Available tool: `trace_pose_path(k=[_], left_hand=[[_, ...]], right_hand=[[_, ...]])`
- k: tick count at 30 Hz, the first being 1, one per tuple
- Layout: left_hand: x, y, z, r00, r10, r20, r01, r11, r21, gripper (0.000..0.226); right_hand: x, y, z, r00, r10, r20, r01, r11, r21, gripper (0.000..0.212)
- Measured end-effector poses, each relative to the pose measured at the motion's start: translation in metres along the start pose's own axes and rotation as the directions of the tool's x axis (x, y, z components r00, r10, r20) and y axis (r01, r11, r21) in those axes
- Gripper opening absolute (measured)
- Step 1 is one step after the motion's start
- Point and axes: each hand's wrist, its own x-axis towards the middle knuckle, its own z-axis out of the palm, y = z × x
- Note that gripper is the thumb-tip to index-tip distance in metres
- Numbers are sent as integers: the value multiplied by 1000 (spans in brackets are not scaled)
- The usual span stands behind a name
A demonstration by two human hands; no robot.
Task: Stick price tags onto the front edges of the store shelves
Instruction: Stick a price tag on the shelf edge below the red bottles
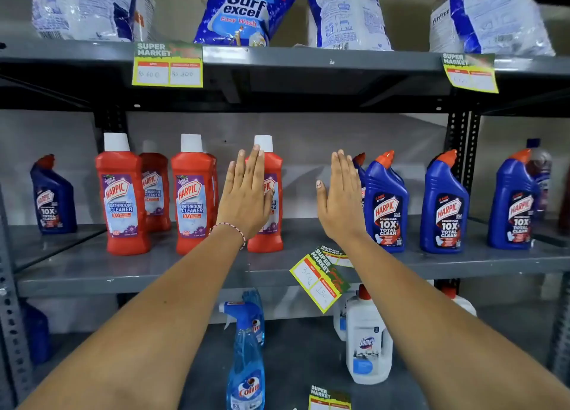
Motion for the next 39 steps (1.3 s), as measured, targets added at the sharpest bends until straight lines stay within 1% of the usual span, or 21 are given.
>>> trace_pose_path(k=[2,4,6,8,10,11,12,14,16,18,20,22,25,27,28,29,30,32,35,37,39], left_hand=[[-2,5,-5,1000,-16,-23,14,998,-66,69],[-10,10,-7,999,29,-36,-34,990,-137,70],[-24,20,-7,997,70,20,-61,956,-286,71],[-39,28,-3,986,31,162,58,854,-516,63],[-53,40,-1,956,-24,294,216,737,-641,38],[-58,46,1,944,-37,328,261,691,-674,26],[-62,52,1,933,-32,360,292,654,-698,21],[-68,62,1,901,3,434,346,600,-721,27],[-72,69,0,877,60,477,366,560,-743,19],[-74,74,2,883,64,466,351,569,-744,13],[-79,80,3,897,0,443,368,557,-745,10],[-88,85,-4,904,-55,425,390,514,-764,10],[-110,80,-19,899,-167,404,436,390,-811,12],[-129,64,-30,873,-282,397,472,292,-832,23],[-139,52,-36,848,-334,412,495,221,-840,26],[-149,40,-41,820,-376,432,516,157,-842,27],[-159,27,-45,795,-410,447,533,120,-838,25],[-176,0,-51,754,-480,449,566,128,-814,22],[-192,-45,-56,688,-597,413,617,181,-766,15],[-196,-70,-58,667,-638,385,648,242,-722,9],[-196,-91,-61,657,-667,351,669,302,-679,15]], right_hand=[[-2,-2,-3,999,25,-26,-24,999,25,59],[-10,-6,-7,999,52,-15,-51,996,74,58],[-23,-8,-10,998,66,-3,-65,987,145,54],[-40,-5,-16,995,101,15,-101,966,239,45],[-61,2,-21,985,165,60,-175,930,322,31],[-71,6,-24,974,207,94,-227,913,340,26],[-81,9,-26,959,251,133,-282,897,339,22],[-98,18,-32,929,301,215,-356,884,302,20],[-108,23,-39,909,290,299,-370,892,259,18],[-113,23,-44,888,252,384,-359,902,239,16],[-116,20,-46,885,210,415,-318,924,211,18],[-119,16,-49,899,205,388,-297,935,195,18],[-122,2,-60,911,196,362,-305,912,273,15],[-122,-18,-61,892,190,410,-358,852,384,18],[-123,-31,-57,889,177,423,-366,830,421,19],[-124,-44,-48,892,158,423,-356,821,445,19],[-125,-58,-36,899,134,417,-335,824,457,17],[-126,-88,-10,909,92,407,-296,829,474,14],[-126,-133,27,919,50,392,-260,823,506,12],[-126,-156,50,933,19,360,-209,842,497,11],[-125,-175,70,948,9,320,-174,854,491,9]])
